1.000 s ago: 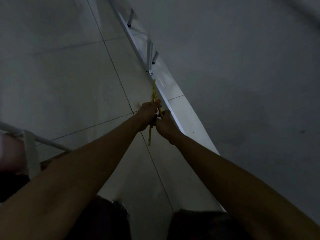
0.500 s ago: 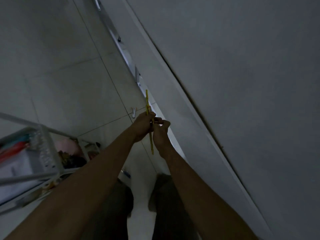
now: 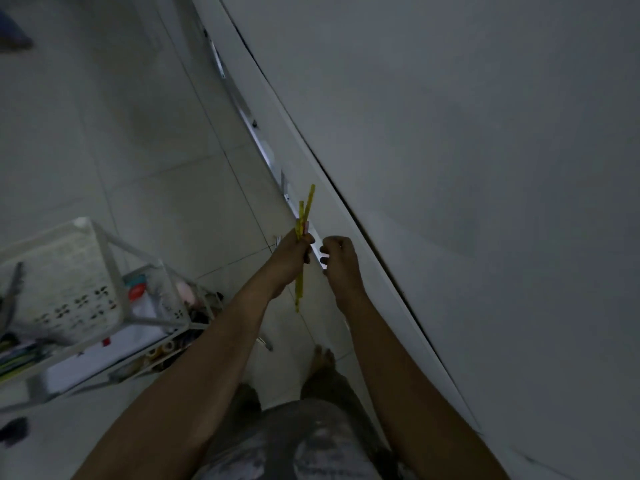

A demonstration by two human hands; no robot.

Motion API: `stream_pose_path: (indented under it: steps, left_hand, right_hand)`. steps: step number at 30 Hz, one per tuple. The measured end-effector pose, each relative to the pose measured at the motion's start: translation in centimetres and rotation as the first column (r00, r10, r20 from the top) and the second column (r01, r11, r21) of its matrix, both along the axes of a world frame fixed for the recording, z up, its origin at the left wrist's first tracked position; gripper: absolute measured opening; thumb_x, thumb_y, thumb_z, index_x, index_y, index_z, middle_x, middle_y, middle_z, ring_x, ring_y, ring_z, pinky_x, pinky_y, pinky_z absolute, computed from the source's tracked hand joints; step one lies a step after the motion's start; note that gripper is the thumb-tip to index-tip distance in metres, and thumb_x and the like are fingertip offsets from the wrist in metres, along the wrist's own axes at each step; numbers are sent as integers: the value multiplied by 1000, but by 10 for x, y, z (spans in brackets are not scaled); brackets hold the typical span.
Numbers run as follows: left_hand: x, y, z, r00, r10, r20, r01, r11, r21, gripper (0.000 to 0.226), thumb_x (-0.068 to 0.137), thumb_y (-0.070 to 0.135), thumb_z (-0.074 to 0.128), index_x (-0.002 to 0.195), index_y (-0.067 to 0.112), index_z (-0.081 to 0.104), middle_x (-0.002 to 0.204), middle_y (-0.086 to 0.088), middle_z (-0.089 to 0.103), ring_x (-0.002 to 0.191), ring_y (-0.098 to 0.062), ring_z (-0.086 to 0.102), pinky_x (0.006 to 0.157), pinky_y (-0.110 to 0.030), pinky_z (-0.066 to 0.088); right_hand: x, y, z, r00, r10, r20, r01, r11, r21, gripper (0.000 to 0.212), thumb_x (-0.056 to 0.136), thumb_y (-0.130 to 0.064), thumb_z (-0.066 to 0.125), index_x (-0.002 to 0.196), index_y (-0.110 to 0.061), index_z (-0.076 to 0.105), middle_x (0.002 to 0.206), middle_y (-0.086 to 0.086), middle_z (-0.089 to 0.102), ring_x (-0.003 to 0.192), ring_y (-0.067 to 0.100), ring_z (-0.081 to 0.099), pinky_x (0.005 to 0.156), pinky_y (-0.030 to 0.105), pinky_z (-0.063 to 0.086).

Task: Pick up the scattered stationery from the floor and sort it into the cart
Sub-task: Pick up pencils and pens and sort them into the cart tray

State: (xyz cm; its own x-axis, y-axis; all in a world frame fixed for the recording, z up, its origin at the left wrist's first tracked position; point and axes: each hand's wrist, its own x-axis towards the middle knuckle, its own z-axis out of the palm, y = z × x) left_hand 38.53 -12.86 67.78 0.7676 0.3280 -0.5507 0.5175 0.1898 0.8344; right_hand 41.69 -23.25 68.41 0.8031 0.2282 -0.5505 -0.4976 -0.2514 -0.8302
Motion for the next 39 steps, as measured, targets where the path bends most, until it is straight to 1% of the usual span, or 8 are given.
stream_pose_path:
  steps: [5, 11, 15, 20, 25, 29, 32, 39]
  left_hand:
    - [-25, 19, 35, 997, -20, 72, 22, 999, -28, 37, 103, 24, 39, 137, 11, 42, 72, 0, 43, 58, -10, 42, 58, -26, 39]
    - [-62, 45, 64, 950, -293, 112, 271, 947, 175, 19, 103, 15, 35, 97, 16, 53, 68, 6, 44, 48, 2, 39, 44, -9, 31]
    - [-86, 69, 75, 925, -360, 123, 315, 906, 284, 31, 101, 11, 37, 82, 32, 49, 72, 12, 50, 56, 6, 48, 55, -14, 36]
    - [-113, 106, 76, 911, -411, 26, 364, 833, 416, 25, 99, 19, 47, 75, 28, 49, 71, 7, 51, 71, -14, 49, 62, -28, 35]
    - [-144, 141, 82, 953, -303, 25, 244, 812, 530, 9, 98, 18, 48, 96, 21, 57, 81, 8, 57, 81, -14, 56, 63, -25, 39]
    - [-166, 168, 90, 973, -233, 5, 189, 800, 569, 34, 94, 18, 54, 128, 18, 51, 113, -3, 59, 99, -19, 59, 77, -28, 44]
    - [-183, 186, 91, 984, -166, -61, 171, 802, 573, 35, 89, 14, 60, 120, 12, 43, 106, -9, 60, 82, -18, 58, 63, -30, 44]
    - [-221, 216, 88, 991, -113, -71, 133, 778, 614, 61, 82, 7, 66, 132, 12, 31, 109, -11, 59, 90, -24, 60, 72, -40, 50]
  right_hand:
    - [-10, 30, 31, 995, 12, 101, -24, 993, 115, 13, 97, -26, 49, 107, -21, 57, 105, 4, 64, 98, 23, 61, 78, 32, 49]
    - [-38, 67, 51, 982, -37, 187, -2, 979, 204, 48, 97, -32, 50, 141, -40, 34, 118, 6, 59, 103, 14, 61, 80, 25, 49]
    - [-53, 86, 52, 966, -72, 247, 24, 981, 192, 48, 98, -34, 49, 142, -45, 31, 120, 7, 59, 103, 16, 61, 79, 25, 49]
    - [-74, 114, 53, 951, -72, 301, 23, 986, 165, 33, 100, -25, 46, 131, -34, 46, 99, 4, 67, 86, 12, 64, 71, 28, 53]
    - [-101, 156, 62, 927, 29, 375, -90, 985, 146, 18, 98, -23, 47, 107, -15, 60, 85, 8, 65, 78, 19, 63, 69, 32, 54]
    - [-126, 189, 65, 896, 129, 425, -188, 977, 100, 15, 95, -26, 49, 101, -17, 60, 90, 6, 64, 83, 19, 61, 78, 42, 50]
    - [-142, 207, 70, 879, 200, 434, -276, 954, 119, 12, 93, -31, 52, 98, -22, 60, 90, 9, 67, 79, 19, 63, 72, 37, 51]
    - [-176, 227, 65, 836, 313, 450, -423, 891, 166, 9, 89, -26, 65, 95, -24, 58, 87, 14, 65, 76, 22, 64, 68, 43, 55]
